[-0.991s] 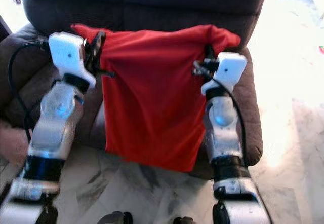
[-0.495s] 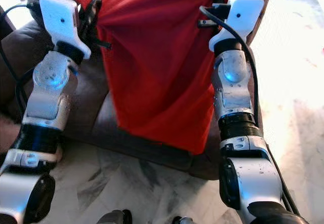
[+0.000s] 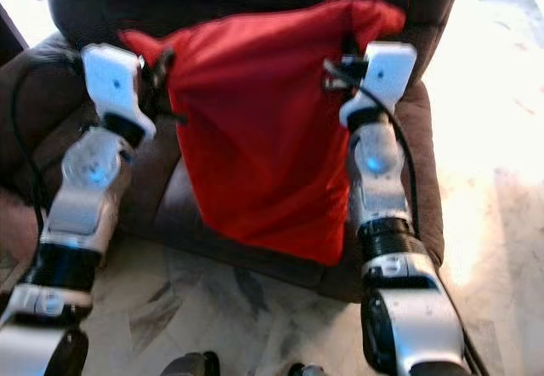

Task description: Move the pillow to the sofa from floor

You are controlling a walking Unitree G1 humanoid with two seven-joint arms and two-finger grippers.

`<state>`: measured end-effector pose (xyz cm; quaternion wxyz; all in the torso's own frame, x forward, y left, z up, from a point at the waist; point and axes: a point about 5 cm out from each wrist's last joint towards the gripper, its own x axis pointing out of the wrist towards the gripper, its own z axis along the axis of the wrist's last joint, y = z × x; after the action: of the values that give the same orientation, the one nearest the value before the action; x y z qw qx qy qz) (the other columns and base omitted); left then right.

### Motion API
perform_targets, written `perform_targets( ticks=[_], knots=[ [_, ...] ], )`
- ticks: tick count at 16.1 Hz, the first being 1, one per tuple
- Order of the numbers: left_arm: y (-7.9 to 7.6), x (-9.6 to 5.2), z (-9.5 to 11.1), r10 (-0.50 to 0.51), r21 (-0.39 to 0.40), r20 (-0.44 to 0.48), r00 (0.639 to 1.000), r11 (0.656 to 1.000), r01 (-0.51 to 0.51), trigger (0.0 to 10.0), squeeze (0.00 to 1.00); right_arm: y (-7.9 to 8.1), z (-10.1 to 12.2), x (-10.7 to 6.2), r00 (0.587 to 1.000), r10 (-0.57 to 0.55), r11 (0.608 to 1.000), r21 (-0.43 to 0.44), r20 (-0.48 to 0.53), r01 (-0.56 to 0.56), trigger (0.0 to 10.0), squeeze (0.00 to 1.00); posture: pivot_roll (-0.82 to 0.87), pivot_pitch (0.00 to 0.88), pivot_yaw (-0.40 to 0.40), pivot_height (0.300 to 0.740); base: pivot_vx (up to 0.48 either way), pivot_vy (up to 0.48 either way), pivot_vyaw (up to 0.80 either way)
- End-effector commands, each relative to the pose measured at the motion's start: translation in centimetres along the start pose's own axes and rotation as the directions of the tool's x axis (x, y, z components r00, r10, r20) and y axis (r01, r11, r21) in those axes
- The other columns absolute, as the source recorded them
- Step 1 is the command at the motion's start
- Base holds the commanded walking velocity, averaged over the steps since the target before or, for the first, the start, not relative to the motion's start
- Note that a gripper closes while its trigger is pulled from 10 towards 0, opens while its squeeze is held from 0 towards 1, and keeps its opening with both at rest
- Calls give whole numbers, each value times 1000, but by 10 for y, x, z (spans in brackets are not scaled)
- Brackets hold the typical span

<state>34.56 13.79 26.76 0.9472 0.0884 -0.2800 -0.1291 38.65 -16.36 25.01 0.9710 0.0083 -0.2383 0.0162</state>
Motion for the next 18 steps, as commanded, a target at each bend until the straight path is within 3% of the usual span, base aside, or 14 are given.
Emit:
perform_targets(
  ticks=[1, 6, 9, 18],
  knots=[
    [6, -6, 1, 49, -10, 6, 999, 999, -49, 10000, 0, -11, 5, -2, 998, -58, 998, 16, 31, 58, 10000, 0, 174, 135, 7, 740, 0, 0, 0],
    [-4, -29, -12, 78, -19, -57, 995, 997, -79, 10000, 0, -3, -15, -23, 998, -60, 998, 18, -29, 61, 10000, 0, 179, 147, 8, 740, 0, 0, 0],
    [-2, -31, -9, 92, -12, -54, 994, 996, -92, 10000, 0, 2, -15, -24, 998, -50, 998, 40, -29, 51, 10000, 0, 182, 149, 5, 740, 85, 0, 0],
    [-1, -33, -7, 116, 3, -60, 991, 993, -116, 10000, 0, 5, -11, -26, 999, -49, 998, 47, -22, 50, 10000, 0, 180, 146, 4, 740, 319, 0, 0]
  ],
)
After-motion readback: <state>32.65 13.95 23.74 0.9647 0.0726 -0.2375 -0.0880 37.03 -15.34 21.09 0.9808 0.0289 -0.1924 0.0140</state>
